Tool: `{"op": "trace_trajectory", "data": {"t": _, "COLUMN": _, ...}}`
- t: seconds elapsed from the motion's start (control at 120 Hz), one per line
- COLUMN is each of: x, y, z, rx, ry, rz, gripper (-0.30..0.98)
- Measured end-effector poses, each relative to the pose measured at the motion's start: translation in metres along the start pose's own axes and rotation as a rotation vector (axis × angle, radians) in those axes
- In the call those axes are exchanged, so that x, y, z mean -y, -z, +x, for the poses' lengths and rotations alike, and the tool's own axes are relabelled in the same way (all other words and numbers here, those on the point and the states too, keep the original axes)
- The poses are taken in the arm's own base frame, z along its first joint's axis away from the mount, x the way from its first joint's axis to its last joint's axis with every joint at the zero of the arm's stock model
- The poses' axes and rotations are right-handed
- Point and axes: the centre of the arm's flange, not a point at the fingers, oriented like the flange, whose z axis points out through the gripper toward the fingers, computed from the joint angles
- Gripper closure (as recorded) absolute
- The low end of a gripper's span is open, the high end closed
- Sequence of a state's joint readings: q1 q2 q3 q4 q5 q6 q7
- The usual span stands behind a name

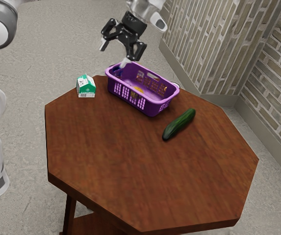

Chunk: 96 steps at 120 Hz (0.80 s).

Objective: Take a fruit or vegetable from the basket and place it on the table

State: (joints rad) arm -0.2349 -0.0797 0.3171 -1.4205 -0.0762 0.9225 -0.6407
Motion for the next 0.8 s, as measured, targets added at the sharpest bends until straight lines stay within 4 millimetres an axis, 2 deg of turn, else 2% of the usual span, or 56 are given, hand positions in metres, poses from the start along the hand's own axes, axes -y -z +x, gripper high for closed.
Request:
{"op": "trace_trajectory", "data": {"t": 0.05, "x": 0.007, "y": 0.005, "z": 0.023, "rx": -0.06, "ry": 0.159, "rz": -0.081, "gripper": 0.0}}
{"op": "trace_trajectory", "data": {"t": 0.092, "x": 0.01, "y": 0.013, "z": 0.029, "rx": -0.108, "ry": 0.259, "rz": -0.148, "gripper": 0.0}}
{"op": "trace_trajectory", "data": {"t": 0.125, "x": 0.005, "y": 0.018, "z": 0.031, "rx": -0.137, "ry": 0.318, "rz": -0.187, "gripper": 0.0}}
{"op": "trace_trajectory", "data": {"t": 0.2, "x": -0.009, "y": 0.027, "z": 0.017, "rx": -0.157, "ry": 0.395, "rz": -0.265, "gripper": 0.0}}
{"op": "trace_trajectory", "data": {"t": 0.267, "x": -0.005, "y": 0.036, "z": 0.005, "rx": -0.149, "ry": 0.475, "rz": -0.318, "gripper": 0.0}}
{"op": "trace_trajectory", "data": {"t": 0.342, "x": -0.002, "y": 0.039, "z": 0.007, "rx": -0.136, "ry": 0.554, "rz": -0.346, "gripper": 0.0}}
{"op": "trace_trajectory", "data": {"t": 0.492, "x": 0.007, "y": 0.026, "z": 0.052, "rx": -0.083, "ry": 0.691, "rz": -0.345, "gripper": 0.0}}
{"op": "trace_trajectory", "data": {"t": 0.8, "x": 0.064, "y": 0.004, "z": 0.127, "rx": 0.017, "ry": 0.867, "rz": -0.391, "gripper": 0.0}}
